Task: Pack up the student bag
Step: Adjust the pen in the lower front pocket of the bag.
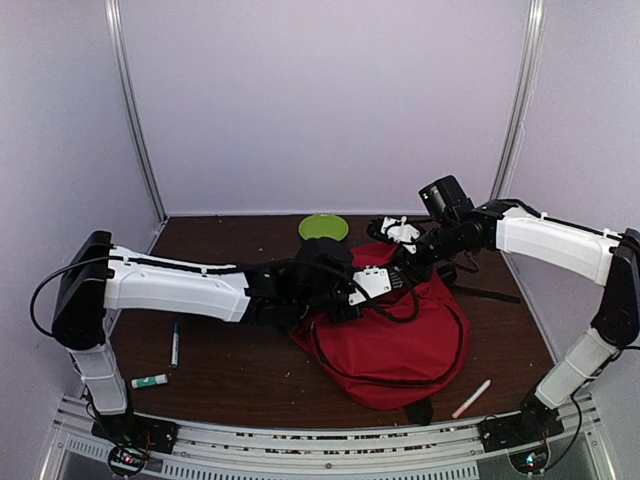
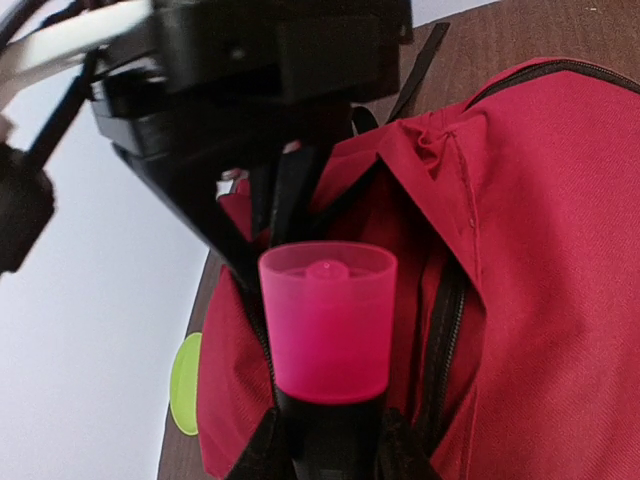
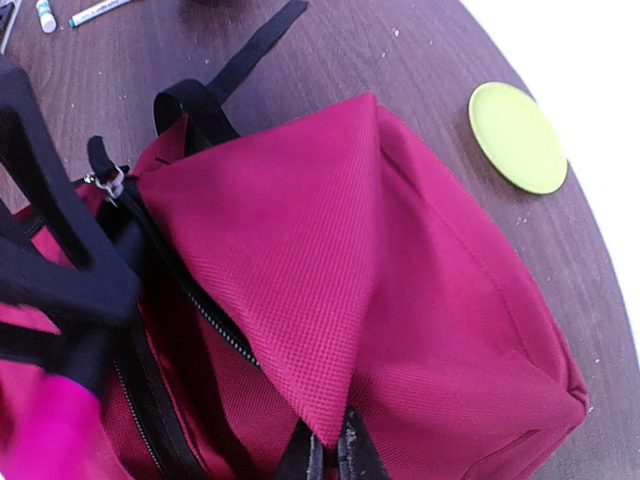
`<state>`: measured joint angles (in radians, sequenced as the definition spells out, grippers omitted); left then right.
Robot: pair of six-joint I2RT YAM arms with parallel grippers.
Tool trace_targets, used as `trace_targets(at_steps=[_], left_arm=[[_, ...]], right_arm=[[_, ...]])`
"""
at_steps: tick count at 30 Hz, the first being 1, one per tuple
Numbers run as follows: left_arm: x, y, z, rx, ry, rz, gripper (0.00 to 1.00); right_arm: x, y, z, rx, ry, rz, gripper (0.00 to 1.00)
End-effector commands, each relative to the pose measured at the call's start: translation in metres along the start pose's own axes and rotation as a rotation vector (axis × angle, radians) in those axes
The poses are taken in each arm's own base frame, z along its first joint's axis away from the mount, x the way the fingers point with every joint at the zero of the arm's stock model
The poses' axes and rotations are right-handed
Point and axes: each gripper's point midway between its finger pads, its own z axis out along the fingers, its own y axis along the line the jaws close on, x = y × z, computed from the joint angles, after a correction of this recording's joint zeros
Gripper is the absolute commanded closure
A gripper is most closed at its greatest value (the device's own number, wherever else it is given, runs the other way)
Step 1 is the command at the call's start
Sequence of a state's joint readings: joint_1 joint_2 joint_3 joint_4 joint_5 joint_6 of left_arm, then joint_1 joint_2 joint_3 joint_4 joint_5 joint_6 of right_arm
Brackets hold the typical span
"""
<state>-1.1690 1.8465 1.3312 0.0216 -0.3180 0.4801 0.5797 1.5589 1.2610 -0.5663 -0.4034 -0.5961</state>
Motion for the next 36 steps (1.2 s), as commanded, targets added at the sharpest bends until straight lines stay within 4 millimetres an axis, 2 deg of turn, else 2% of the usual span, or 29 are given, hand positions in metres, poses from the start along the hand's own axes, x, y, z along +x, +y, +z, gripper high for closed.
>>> trace_targets(at_steps=[1, 5, 9, 12, 18, 21, 23, 26, 31, 36], left_arm=[[-0.024, 0.004, 0.015, -0.021, -0.057, 0.057, 1.0], [-0.029, 0.005, 0.03, -0.036, -0.047, 0.101, 1.0], [-0.016, 0.001, 0.05, -0.035, 0.018, 0.15, 1.0], [0.003, -0.001, 0.066, -0.033, 0.096, 0.155, 1.0], [0.034, 0.007, 0.079, -0.086, 0.192, 0.16, 1.0], [0.057, 0.022, 0.089, -0.128, 0.277, 0.153, 1.0], [0.072, 0.039, 0.095, -0.153, 0.343, 0.104, 0.99], [0.071, 0.052, 0.098, -0.199, 0.362, 0.085, 0.79], [0.064, 0.054, 0.097, -0.209, 0.344, 0.063, 0.56], [0.052, 0.049, 0.083, -0.199, 0.302, 0.063, 0.45]], right_arm=[[-0.016, 0.007, -0.014, -0.038, -0.079, -0.007, 0.96], [-0.017, 0.008, -0.013, -0.064, -0.079, 0.004, 0.98], [-0.018, 0.008, -0.015, -0.076, -0.089, 0.016, 0.98], [-0.019, 0.007, -0.019, -0.077, -0.098, 0.02, 0.99], [-0.019, 0.006, -0.022, -0.082, -0.103, 0.027, 0.99], [-0.02, 0.007, -0.023, -0.086, -0.109, 0.028, 0.99], [-0.019, 0.006, -0.022, -0.086, -0.109, 0.032, 0.99], [-0.019, 0.002, -0.023, -0.081, -0.113, 0.054, 0.99], [-0.016, -0.008, -0.022, -0.084, -0.116, 0.101, 0.99], [-0.015, -0.016, -0.022, -0.07, -0.116, 0.12, 0.99]])
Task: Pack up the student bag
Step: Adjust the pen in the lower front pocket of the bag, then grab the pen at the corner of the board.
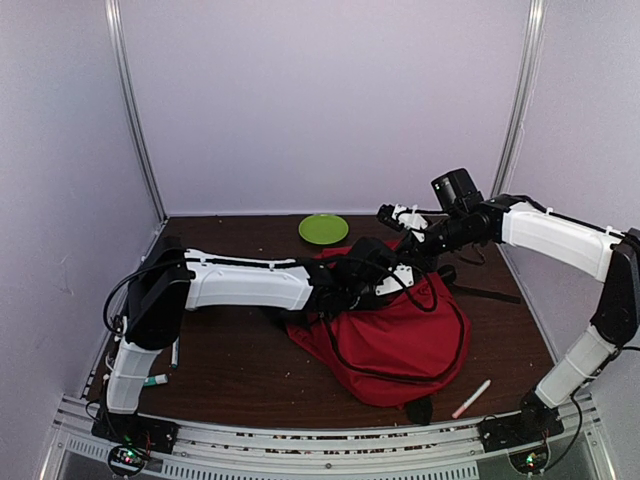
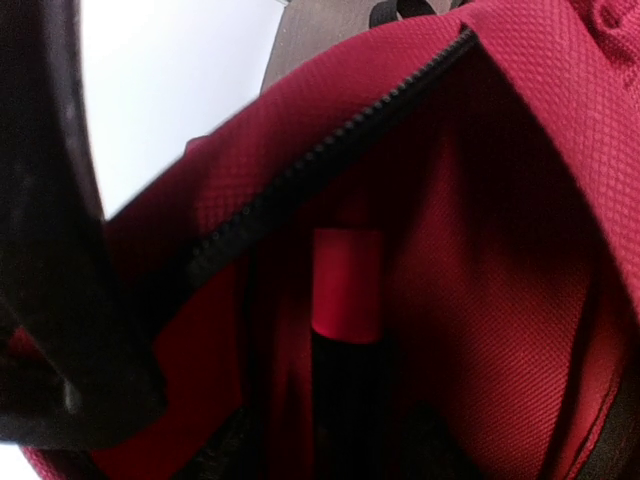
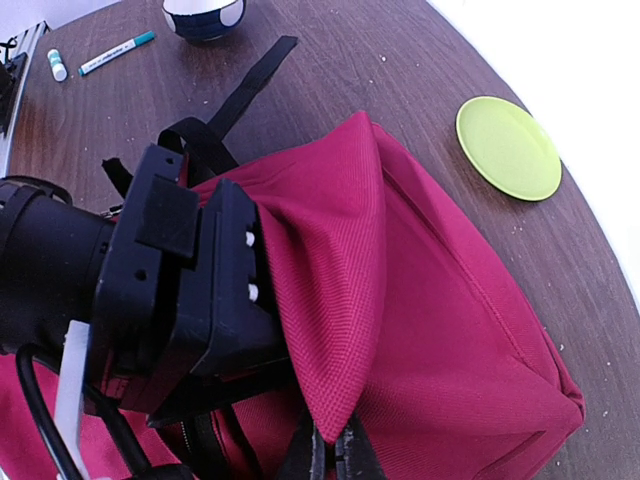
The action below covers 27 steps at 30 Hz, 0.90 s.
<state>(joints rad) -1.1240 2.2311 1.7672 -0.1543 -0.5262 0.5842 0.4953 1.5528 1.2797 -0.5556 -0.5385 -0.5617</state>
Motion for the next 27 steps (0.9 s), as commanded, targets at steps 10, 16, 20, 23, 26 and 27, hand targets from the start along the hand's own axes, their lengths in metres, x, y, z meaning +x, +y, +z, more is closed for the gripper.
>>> trace_targets(at_steps=[10, 16, 20, 23, 26, 27], left_arm=[[-0.024, 0.065, -0.078, -0.075, -0.157, -0.203, 0.44], [-0.036, 0.069, -0.128, 0.049, -0.266, -0.374, 0.45], [0.011, 0.055, -0.149, 0.08, -0.148, -0.518, 0.51], [0.065, 0.046, -0.166, 0.044, -0.001, -0.674, 0.53], [0.126, 0.036, -0.184, 0.007, 0.228, -0.863, 0.53], [0.146, 0.031, -0.191, 0.003, 0.304, -0.933, 0.53]], right_arm=[[-0.007, 0.002, -0.002, -0.046, -0.019, 0.053, 0.99], [0.0, 0.006, 0.002, -0.067, -0.003, 0.055, 0.99], [0.003, 0.012, 0.002, -0.097, -0.002, 0.051, 0.97], [0.0, 0.016, -0.002, -0.111, -0.015, 0.044, 0.87], [-0.001, 0.021, -0.006, -0.126, -0.018, 0.038, 0.72], [-0.001, 0.023, -0.008, -0.129, -0.018, 0.036, 0.7]])
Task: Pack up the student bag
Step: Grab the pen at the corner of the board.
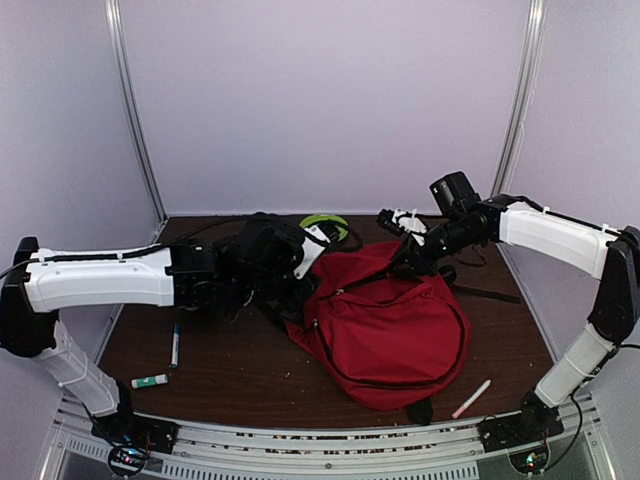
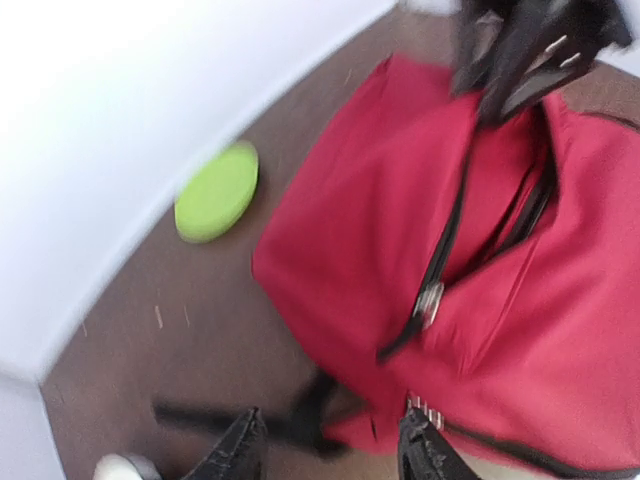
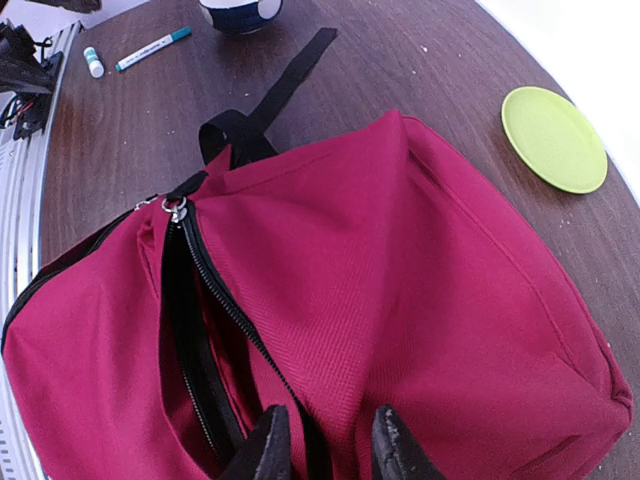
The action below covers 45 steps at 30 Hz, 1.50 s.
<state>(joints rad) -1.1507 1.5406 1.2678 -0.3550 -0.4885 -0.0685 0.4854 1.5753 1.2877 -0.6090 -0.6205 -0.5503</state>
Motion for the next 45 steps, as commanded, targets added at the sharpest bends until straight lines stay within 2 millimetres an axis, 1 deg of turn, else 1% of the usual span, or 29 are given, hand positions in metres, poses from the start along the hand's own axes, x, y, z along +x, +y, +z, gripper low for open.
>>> trace_targets(at_steps=[1, 4, 5, 6, 7, 9, 12, 14, 17, 20, 23, 24, 26, 32, 35, 37, 41, 43, 45], left_arm=[[0.103, 0.039, -0.029, -0.181, 0.347, -0.395, 0.54], [0.168, 0.053, -0.046, -0.227, 0.534, -0.602, 0.55], [0.185, 0.058, -0.054, -0.239, 0.576, -0.657, 0.55], [0.203, 0.07, -0.06, -0.278, 0.614, -0.716, 0.56], [0.218, 0.077, -0.067, -0.304, 0.64, -0.756, 0.56], [0.242, 0.091, -0.077, -0.341, 0.674, -0.84, 0.57], [0.275, 0.106, -0.085, -0.377, 0.738, -0.938, 0.56], [0.295, 0.108, -0.085, -0.359, 0.8, -0.982, 0.56], [0.318, 0.108, -0.079, -0.319, 0.877, -1.029, 0.56], [0.333, 0.107, -0.07, -0.269, 0.917, -1.064, 0.6], [0.346, 0.112, -0.065, -0.266, 0.954, -1.063, 0.62], [0.351, 0.113, -0.063, -0.267, 0.971, -1.07, 0.65], [0.356, 0.115, -0.06, -0.275, 0.983, -1.069, 0.68], [0.374, 0.114, -0.054, -0.27, 1.023, -1.105, 0.7], [0.381, 0.11, -0.05, -0.253, 1.037, -1.12, 0.76], [0.383, 0.107, -0.048, -0.239, 1.047, -1.122, 0.82], [0.379, 0.102, -0.046, -0.206, 1.032, -1.15, 0.96], [0.376, 0.101, -0.049, -0.204, 1.019, -1.162, 1.0], [0.371, 0.1, -0.056, -0.203, 0.999, -1.176, 1.0]], right_arm=[[-0.007, 0.012, -0.012, -0.038, -0.026, -0.014, 0.67], [-0.007, 0.015, -0.016, -0.039, -0.026, -0.014, 0.61], [-0.008, 0.016, -0.018, -0.038, -0.028, -0.015, 0.6], [-0.007, 0.016, -0.019, -0.038, -0.029, -0.015, 0.59], [-0.007, 0.017, -0.02, -0.038, -0.03, -0.017, 0.59], [-0.008, 0.018, -0.023, -0.032, -0.032, -0.022, 0.58], [-0.007, 0.018, -0.024, -0.023, -0.035, -0.029, 0.57], [-0.006, 0.018, -0.024, -0.022, -0.032, -0.031, 0.57], [-0.005, 0.019, -0.025, -0.023, -0.029, -0.033, 0.56], [-0.005, 0.02, -0.027, -0.019, -0.033, -0.038, 0.56], [-0.006, 0.021, -0.03, -0.015, -0.039, -0.041, 0.56], [-0.006, 0.022, -0.031, -0.014, -0.039, -0.042, 0.55], [-0.006, 0.022, -0.032, -0.014, -0.041, -0.041, 0.55], [-0.007, 0.023, -0.033, -0.017, -0.043, -0.041, 0.55], [-0.007, 0.024, -0.033, -0.019, -0.044, -0.043, 0.55], [-0.006, 0.024, -0.033, -0.02, -0.043, -0.042, 0.55], [-0.006, 0.023, -0.033, -0.018, -0.041, -0.041, 0.55], [-0.006, 0.023, -0.034, -0.016, -0.041, -0.043, 0.55], [-0.006, 0.023, -0.034, -0.02, -0.043, -0.034, 0.55]])
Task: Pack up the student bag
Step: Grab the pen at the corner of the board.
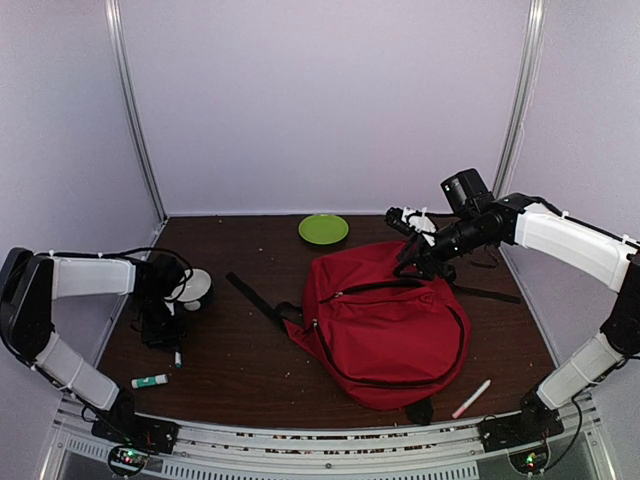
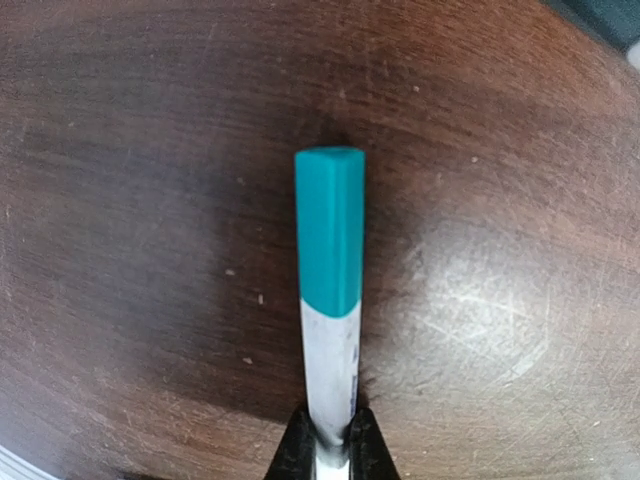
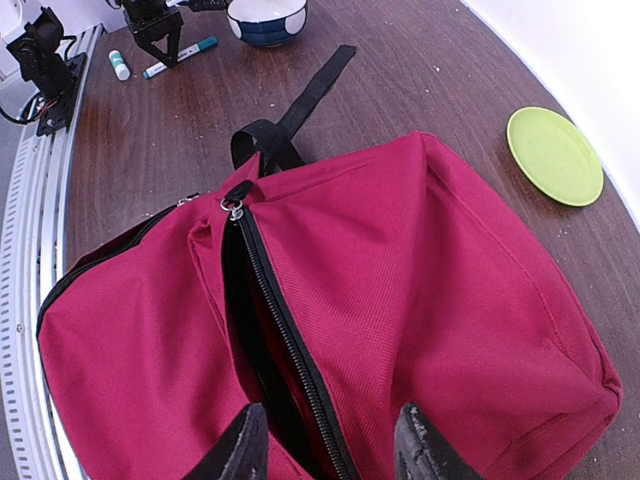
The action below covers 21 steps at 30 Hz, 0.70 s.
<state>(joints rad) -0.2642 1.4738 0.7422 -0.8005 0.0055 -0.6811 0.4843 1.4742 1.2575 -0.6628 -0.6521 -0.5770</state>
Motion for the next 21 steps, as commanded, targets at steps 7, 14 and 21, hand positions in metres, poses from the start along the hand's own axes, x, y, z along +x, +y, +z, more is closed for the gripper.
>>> trace_targets(at_steps=[7, 14, 21], left_arm=[[0.025, -0.037, -0.042, 0.156, -0.055, 0.024, 1.0], [0.008, -0.122, -0.103, 0.202, -0.232, 0.337, 1.0], [0.026, -0.284, -0.193, 0.411, -0.578, 1.075, 1.0]], right_arm=[[-0.004, 0.003, -0.011, -0.011, -0.025, 0.008, 0.55], [-0.001, 0.002, -0.01, -0.03, -0.024, 0.037, 0.55], [0.003, -0.012, -0.02, -0.027, -0.055, 0.101, 0.55]])
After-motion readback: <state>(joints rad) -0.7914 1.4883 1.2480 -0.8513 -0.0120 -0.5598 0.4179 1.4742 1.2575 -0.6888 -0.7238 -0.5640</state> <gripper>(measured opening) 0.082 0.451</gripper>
